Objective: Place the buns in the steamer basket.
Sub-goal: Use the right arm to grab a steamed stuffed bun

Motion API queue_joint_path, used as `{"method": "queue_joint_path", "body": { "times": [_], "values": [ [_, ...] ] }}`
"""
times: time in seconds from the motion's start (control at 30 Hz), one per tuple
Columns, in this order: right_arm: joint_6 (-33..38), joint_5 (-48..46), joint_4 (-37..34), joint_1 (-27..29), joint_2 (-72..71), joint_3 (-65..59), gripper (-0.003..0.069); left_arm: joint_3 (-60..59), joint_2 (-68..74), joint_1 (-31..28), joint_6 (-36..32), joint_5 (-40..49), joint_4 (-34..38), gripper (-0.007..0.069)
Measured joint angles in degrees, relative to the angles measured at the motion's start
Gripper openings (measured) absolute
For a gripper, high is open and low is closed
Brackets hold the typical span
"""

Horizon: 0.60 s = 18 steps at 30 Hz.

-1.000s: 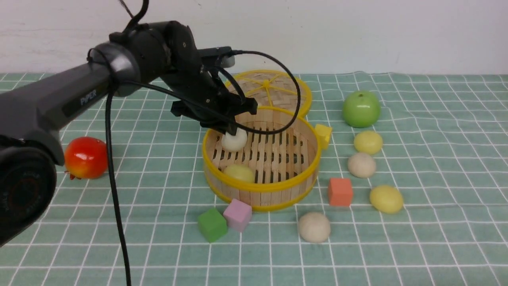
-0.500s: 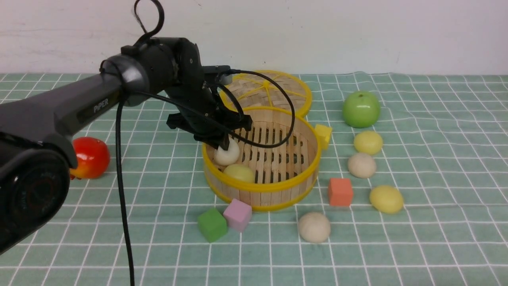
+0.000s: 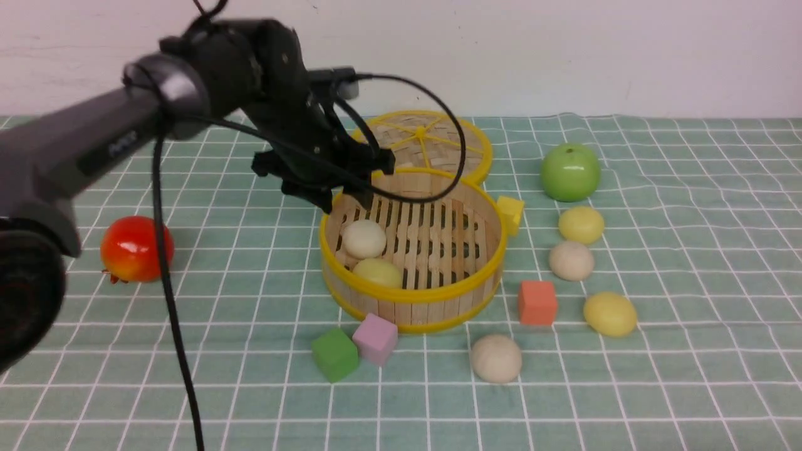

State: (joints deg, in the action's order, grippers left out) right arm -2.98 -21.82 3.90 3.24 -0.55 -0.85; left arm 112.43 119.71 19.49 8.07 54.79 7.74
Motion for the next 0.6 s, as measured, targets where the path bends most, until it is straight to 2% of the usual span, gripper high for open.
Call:
{"method": "queue_joint_path", "body": {
  "times": [0.17, 0.3, 0.5, 0.6],
  "values": [
    [0.0, 0.0, 0.0, 0.0, 0.0, 0.0, 0.024, 0.0, -7.28, 0.0, 0.0, 4.66, -1.56, 0.042],
    [0.0, 0.0, 0.0, 0.0, 0.0, 0.0, 0.024, 0.0, -14.72, 0.0, 0.0, 9.04, -3.15, 0.0384],
    [0.0, 0.0, 0.0, 0.0, 0.0, 0.0, 0.024, -0.22, -27.98, 0.0, 0.0, 15.41, -4.27, 0.0279],
    [0.0, 0.0, 0.0, 0.0, 0.0, 0.0, 0.024, -4.53, -38.4, 0.0, 1.4, 16.1, -4.46, 0.0171]
  ]
}}
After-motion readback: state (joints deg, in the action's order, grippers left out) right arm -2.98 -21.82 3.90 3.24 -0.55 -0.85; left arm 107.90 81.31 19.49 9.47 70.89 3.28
